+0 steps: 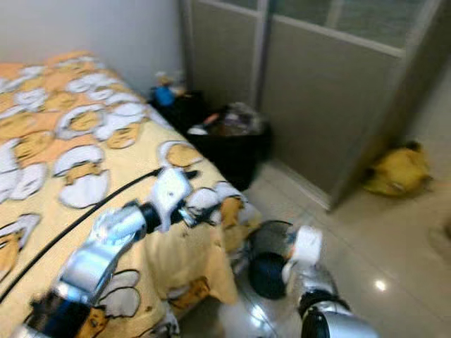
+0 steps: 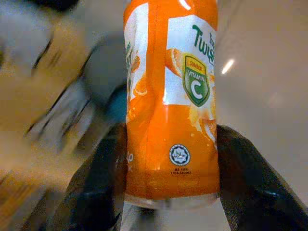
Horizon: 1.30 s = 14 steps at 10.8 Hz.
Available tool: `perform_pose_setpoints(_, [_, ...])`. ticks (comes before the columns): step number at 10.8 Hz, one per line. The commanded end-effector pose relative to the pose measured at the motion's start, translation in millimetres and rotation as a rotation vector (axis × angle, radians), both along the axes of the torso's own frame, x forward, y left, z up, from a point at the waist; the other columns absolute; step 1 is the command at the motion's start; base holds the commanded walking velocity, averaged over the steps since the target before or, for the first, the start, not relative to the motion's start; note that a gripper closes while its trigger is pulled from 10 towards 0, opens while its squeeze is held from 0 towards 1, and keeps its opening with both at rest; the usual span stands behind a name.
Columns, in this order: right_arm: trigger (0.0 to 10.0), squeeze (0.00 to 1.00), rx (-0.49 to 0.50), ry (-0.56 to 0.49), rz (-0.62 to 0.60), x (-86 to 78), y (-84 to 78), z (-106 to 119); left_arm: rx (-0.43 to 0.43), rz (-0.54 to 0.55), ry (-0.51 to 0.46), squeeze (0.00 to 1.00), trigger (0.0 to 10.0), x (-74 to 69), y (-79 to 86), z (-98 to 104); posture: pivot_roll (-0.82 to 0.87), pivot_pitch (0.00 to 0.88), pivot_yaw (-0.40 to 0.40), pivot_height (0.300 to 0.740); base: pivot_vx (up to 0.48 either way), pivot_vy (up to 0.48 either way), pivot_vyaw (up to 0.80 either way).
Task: Clean up the room
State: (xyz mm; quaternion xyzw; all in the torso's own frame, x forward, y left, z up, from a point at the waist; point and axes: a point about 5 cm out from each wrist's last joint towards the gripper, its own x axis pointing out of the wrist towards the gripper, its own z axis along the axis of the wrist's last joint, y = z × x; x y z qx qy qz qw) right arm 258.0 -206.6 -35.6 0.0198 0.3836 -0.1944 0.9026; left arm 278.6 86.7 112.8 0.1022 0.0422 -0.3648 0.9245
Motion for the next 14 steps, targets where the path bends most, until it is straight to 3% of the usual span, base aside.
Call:
perform_pose_setpoints(1, [10.0,0.00,-0.125,-0.157,0.005,17.1,-6.5,20.7,-0.060,0.110,0.003,0.00,10.0,1.6,11.0,2.8,0.16,0.000,0.017,0.740,0.000,0.000,0.00])
perform_pose_setpoints(2, [10.0,0.00,-0.180,-0.261,-0.013,11.6,-7.8,25.5,-0.109,0.163,0.011,0.00,10.0,-3.1,15.4,-1.2,0.15,0.000,0.011,0.740,0.000,0.000,0.00])
perform_pose_setpoints(4, [10.0,0.00,-0.192,-0.288,-0.015,-7.0,0.1,19.5,-0.132,0.179,0.004,0.00,10.0,-2.5,3.6,-5.1,0.11,0.000,0.006,0.740,0.349,-0.324,0.00])
perform_pose_setpoints(5, [10.0,0.00,-0.184,-0.277,0.002,-8.8,6.3,14.9,-0.146,0.174,-0.010,0.00,10.0,1.4,-5.9,-3.3,0.08,0.000,0.014,0.740,0.405,-0.251,0.00])
perform_pose_setpoints(8, [10.0,0.00,-0.146,-0.308,0.029,6.2,7.2,26.6,-0.139,0.097,-0.045,0.00,10.0,3.7,-18.8,0.2,0.07,0.000,0.029,0.740,0.409,-0.245,0.00])
perform_pose_setpoints(10, [10.0,0.00,-0.010,-0.185,0.107,21.8,16.2,22.1,-0.113,0.178,-0.010,0.00,10.0,8.6,-12.3,-6.7,0.07,0.000,0.039,0.740,0.206,-0.120,0.00])
perform_pose_setpoints(11, [10.0,0.00,0.004,-0.153,0.096,23.7,14.4,22.0,-0.108,0.180,0.009,0.00,10.0,7.2,-11.4,-8.4,0.08,0.000,0.044,0.740,0.000,0.000,0.00])
perform_pose_setpoints(12, [10.0,0.00,0.071,-0.057,0.097,20.7,17.9,14.4,-0.033,0.153,0.051,0.00,10.0,3.2,-8.1,-15.1,0.09,0.000,0.046,0.740,0.000,0.000,0.00])
perform_pose_setpoints(14, [10.0,0.00,0.157,0.009,0.065,15.4,21.6,7.0,0.019,0.095,0.092,0.00,10.0,-12.3,3.0,-10.5,0.16,0.090,0.062,0.740,0.000,0.000,0.00])
